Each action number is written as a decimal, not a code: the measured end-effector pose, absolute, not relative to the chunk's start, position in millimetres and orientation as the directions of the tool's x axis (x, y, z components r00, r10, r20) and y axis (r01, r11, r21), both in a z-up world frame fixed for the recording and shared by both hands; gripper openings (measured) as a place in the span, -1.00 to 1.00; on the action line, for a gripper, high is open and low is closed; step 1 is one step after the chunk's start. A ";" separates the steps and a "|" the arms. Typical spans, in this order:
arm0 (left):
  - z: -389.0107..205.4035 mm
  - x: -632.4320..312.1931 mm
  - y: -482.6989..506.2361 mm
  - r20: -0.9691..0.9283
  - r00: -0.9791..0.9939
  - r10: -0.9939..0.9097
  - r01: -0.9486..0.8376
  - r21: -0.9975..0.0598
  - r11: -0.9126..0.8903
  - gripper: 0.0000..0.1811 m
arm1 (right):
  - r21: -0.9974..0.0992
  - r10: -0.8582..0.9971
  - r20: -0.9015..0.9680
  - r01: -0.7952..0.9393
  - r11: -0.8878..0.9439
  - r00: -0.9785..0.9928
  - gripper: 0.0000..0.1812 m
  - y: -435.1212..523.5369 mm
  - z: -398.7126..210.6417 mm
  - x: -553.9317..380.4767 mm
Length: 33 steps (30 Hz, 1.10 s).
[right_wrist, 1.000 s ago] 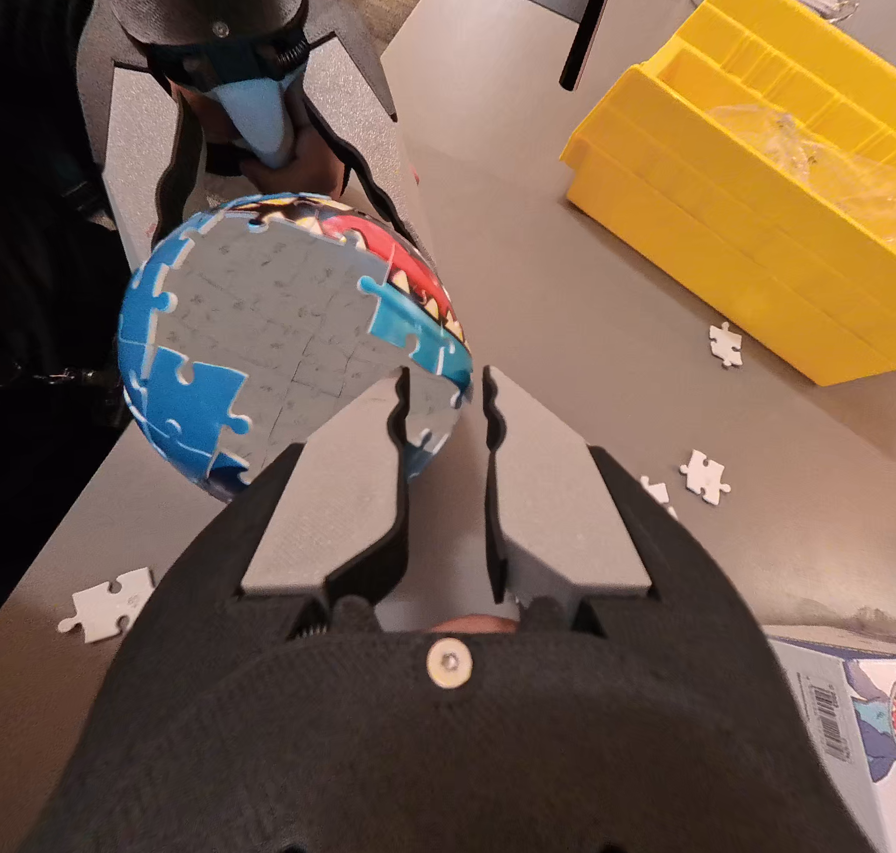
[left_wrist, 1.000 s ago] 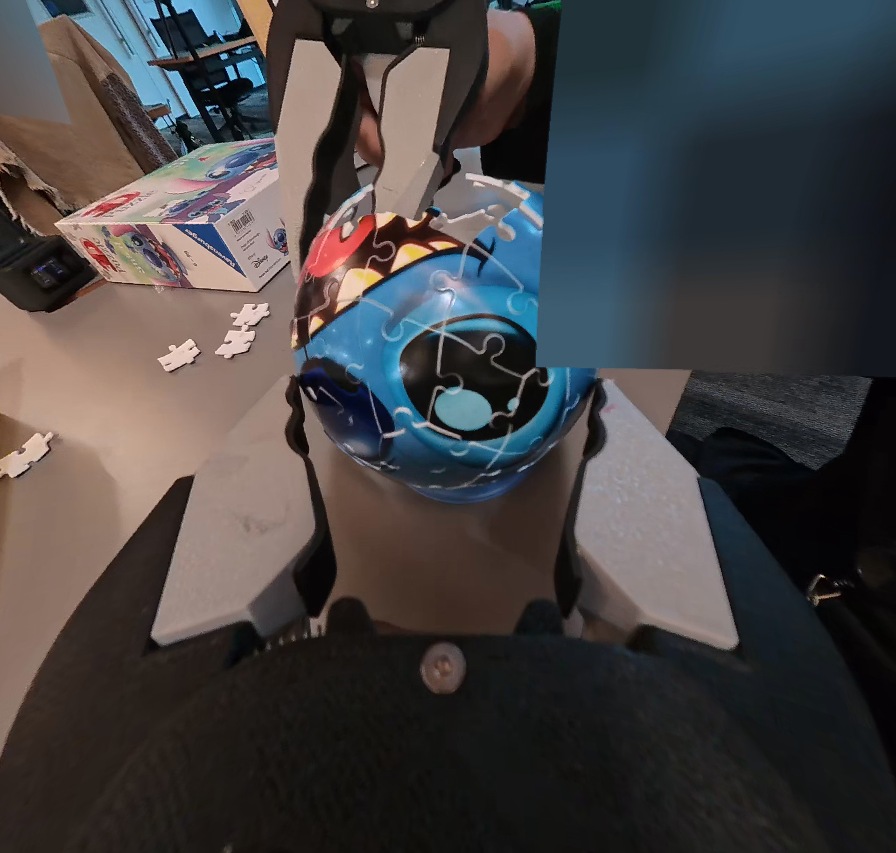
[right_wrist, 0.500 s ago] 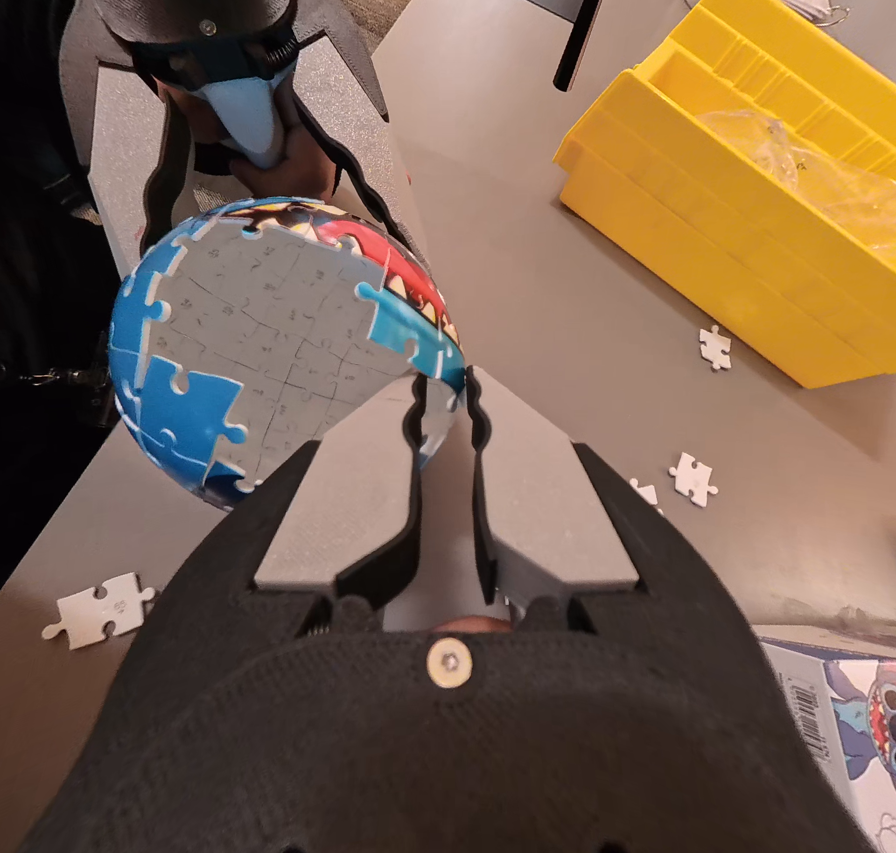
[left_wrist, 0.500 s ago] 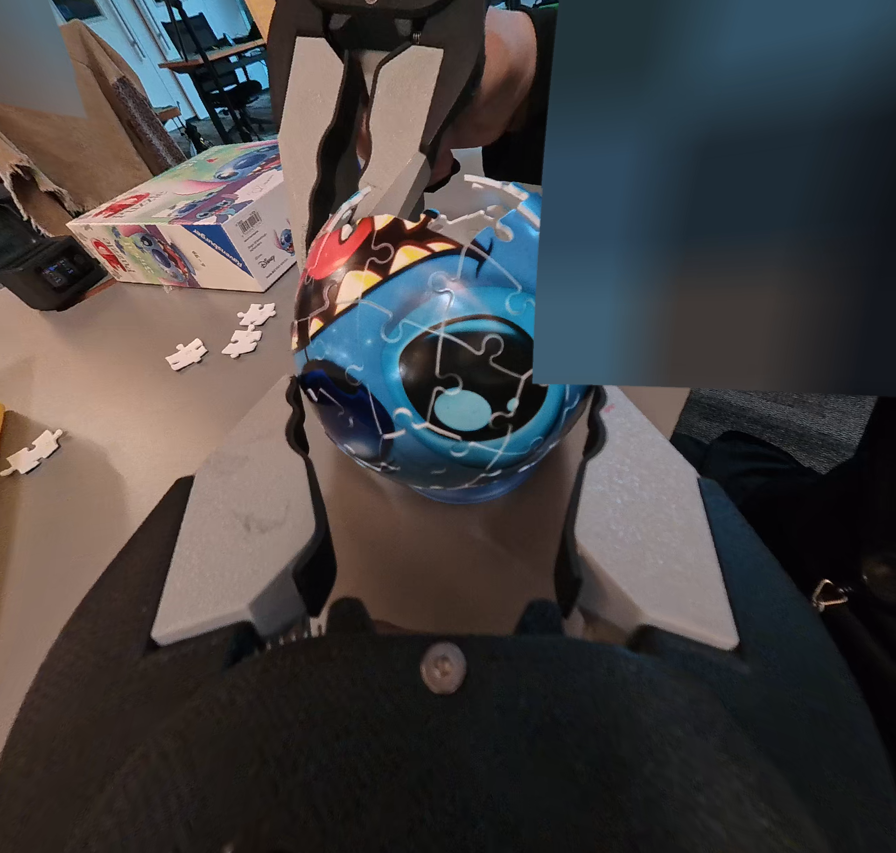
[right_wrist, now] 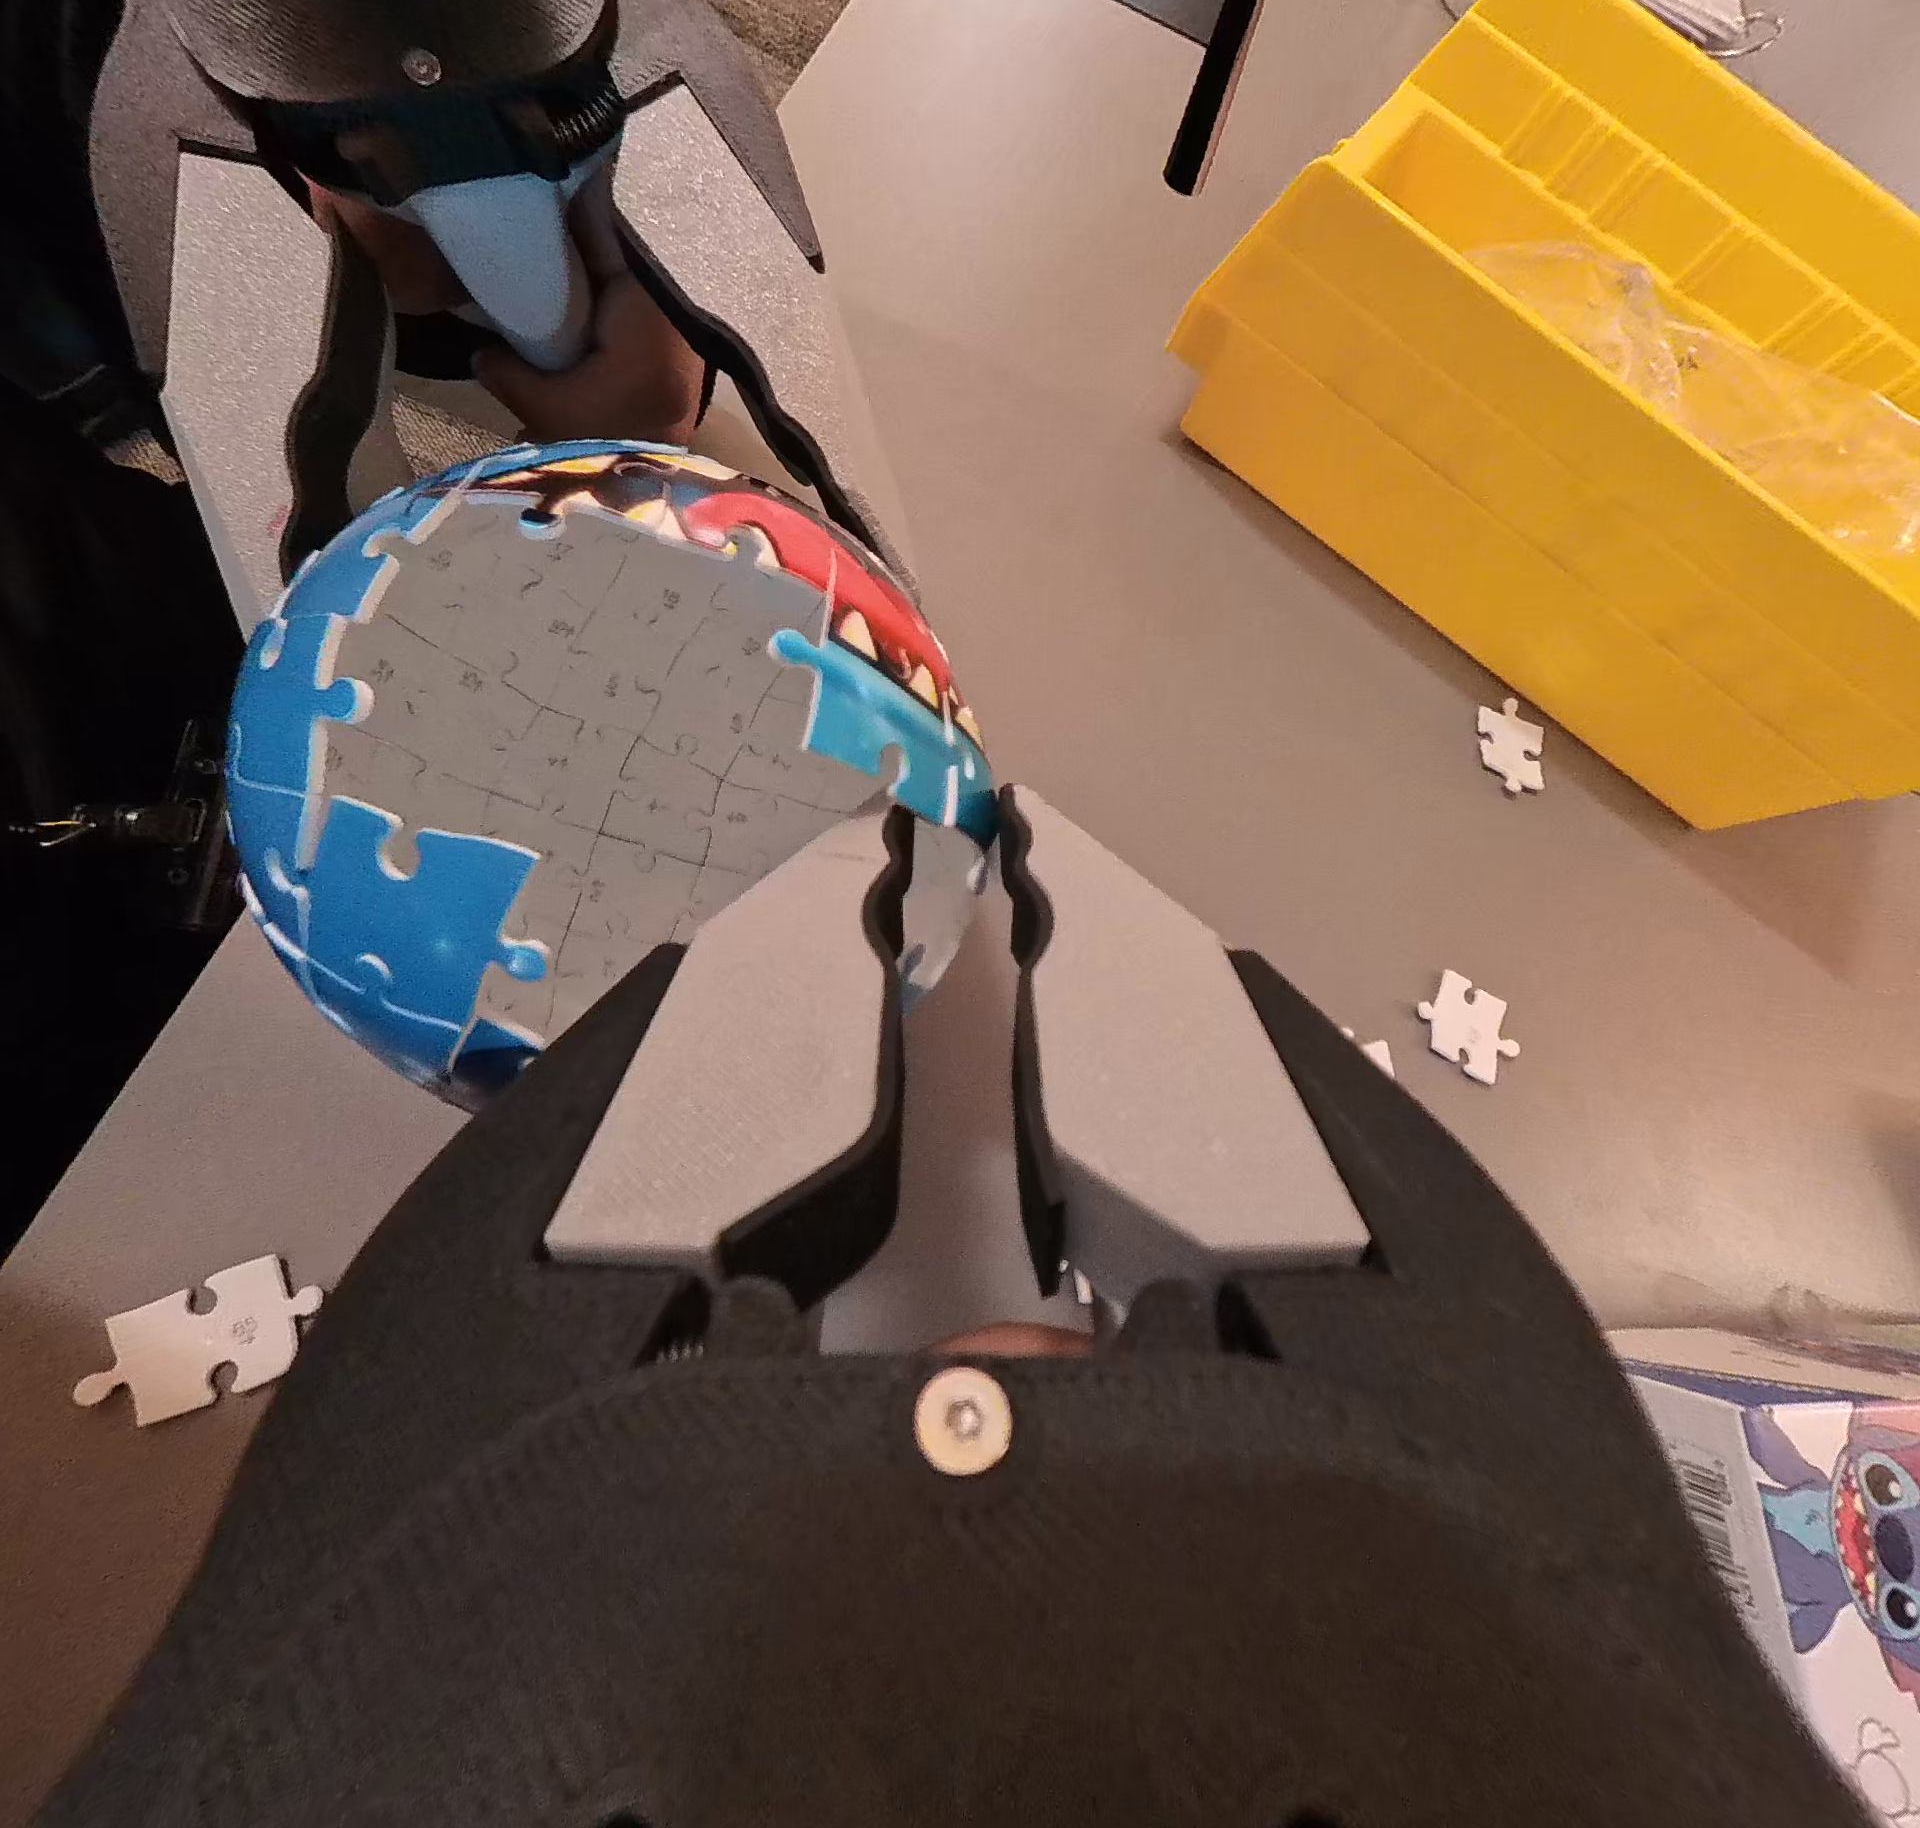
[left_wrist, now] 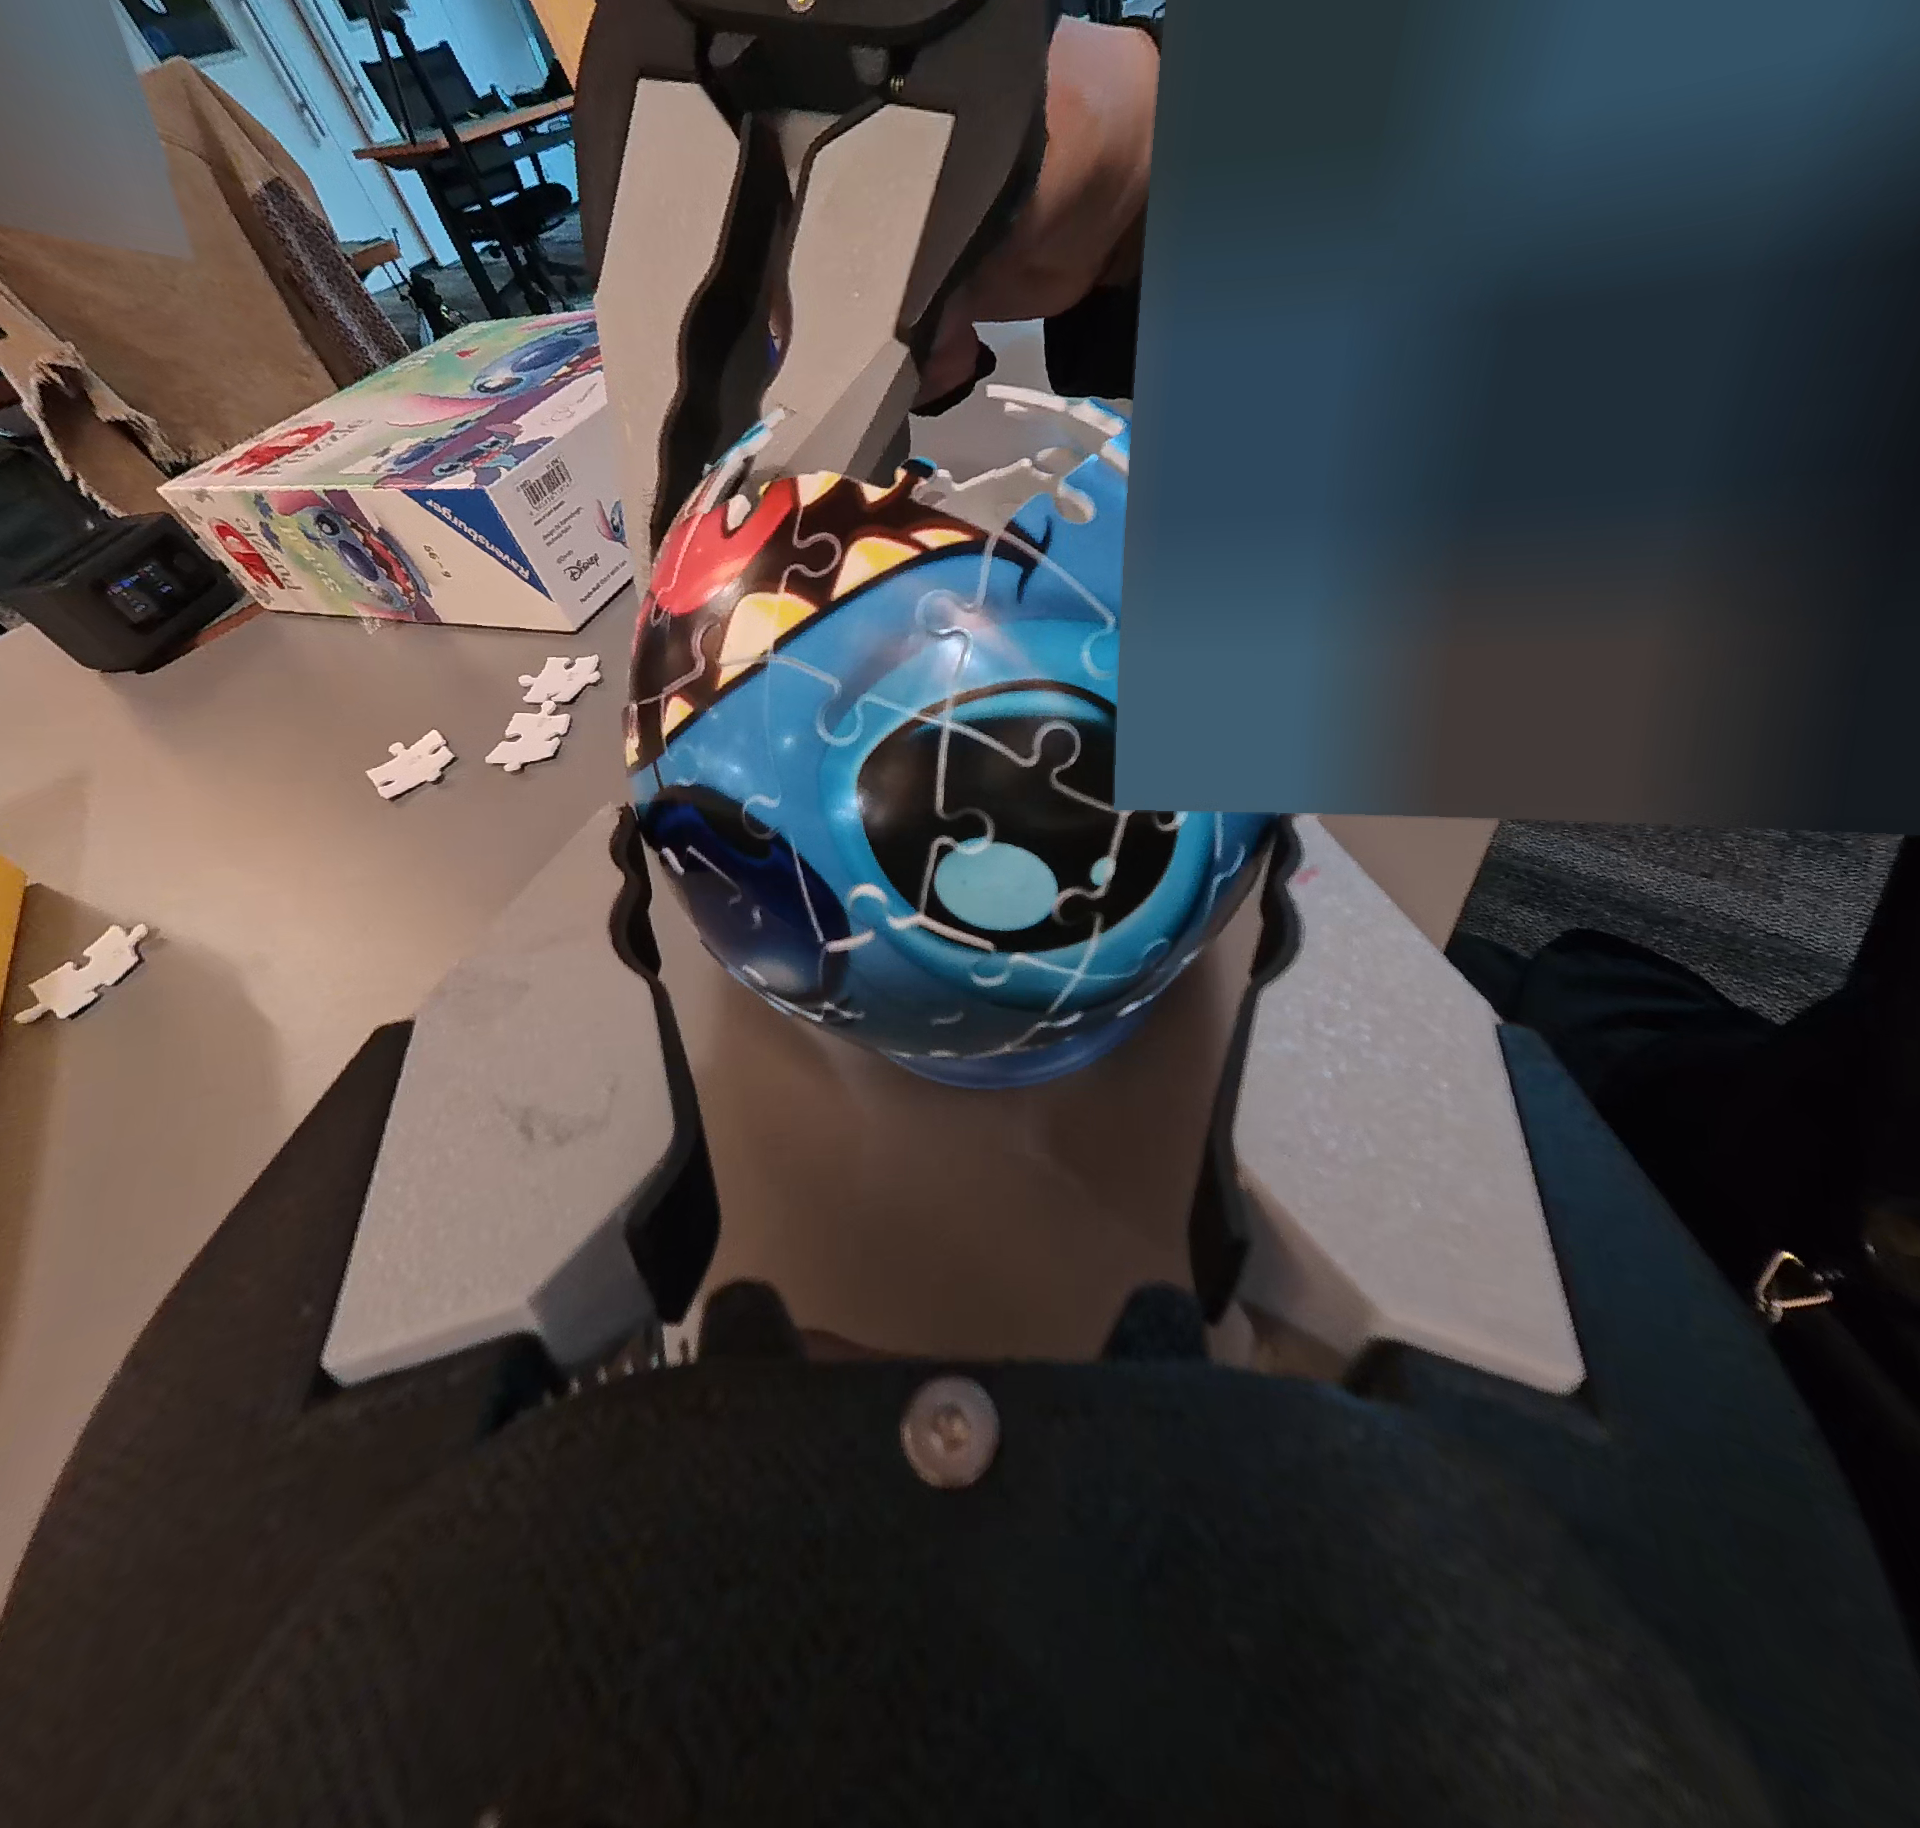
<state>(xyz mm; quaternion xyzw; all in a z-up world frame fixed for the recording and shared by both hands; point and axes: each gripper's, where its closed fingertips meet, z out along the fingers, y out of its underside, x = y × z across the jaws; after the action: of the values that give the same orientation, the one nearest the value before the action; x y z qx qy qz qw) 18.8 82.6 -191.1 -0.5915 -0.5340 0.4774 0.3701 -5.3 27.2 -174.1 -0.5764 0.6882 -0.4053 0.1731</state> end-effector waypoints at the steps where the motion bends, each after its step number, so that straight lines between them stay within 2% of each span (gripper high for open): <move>1: -191.1 18.8 82.6 -0.169 -0.026 0.985 0.278 -0.948 -0.155 0.28 | -0.758 -0.934 0.231 -0.652 0.002 -0.271 -0.85 27.7 -173.5 -4.6; 7: -191.0 18.6 82.3 -0.166 -0.026 0.986 0.278 -0.949 -0.152 0.28 | -0.750 -0.924 0.299 -0.658 -0.072 -0.239 -0.82 28.8 -169.1 2.3; 14: -191.2 18.5 80.9 -0.161 -0.033 0.986 0.279 -0.949 -0.146 0.27 | -0.744 -0.903 0.353 -0.659 -0.111 -0.245 -0.87 26.0 -165.3 3.4; 20: -190.9 18.5 80.5 -0.158 -0.034 0.987 0.277 -0.950 -0.143 0.28 | -0.744 -0.907 0.349 -0.658 -0.115 -0.237 -0.88 25.8 -165.2 4.4; 27: -190.2 18.7 80.5 -0.151 -0.030 0.988 0.271 -0.953 -0.137 0.27 | -0.741 -0.911 0.353 -0.658 -0.133 -0.214 -0.78 30.5 -165.9 4.0; 33: -189.2 21.0 81.3 -0.149 -0.026 0.988 0.263 -0.955 -0.138 0.25 | -0.797 -0.914 0.324 -0.591 -0.125 -0.243 -0.71 36.3 -147.7 -10.2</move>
<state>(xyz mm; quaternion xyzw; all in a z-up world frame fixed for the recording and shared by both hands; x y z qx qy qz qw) 21.0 81.3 -189.2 -0.5848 -0.5350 0.4762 0.3808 -10.2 36.3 -147.7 -0.5897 0.6379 -0.4635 0.1746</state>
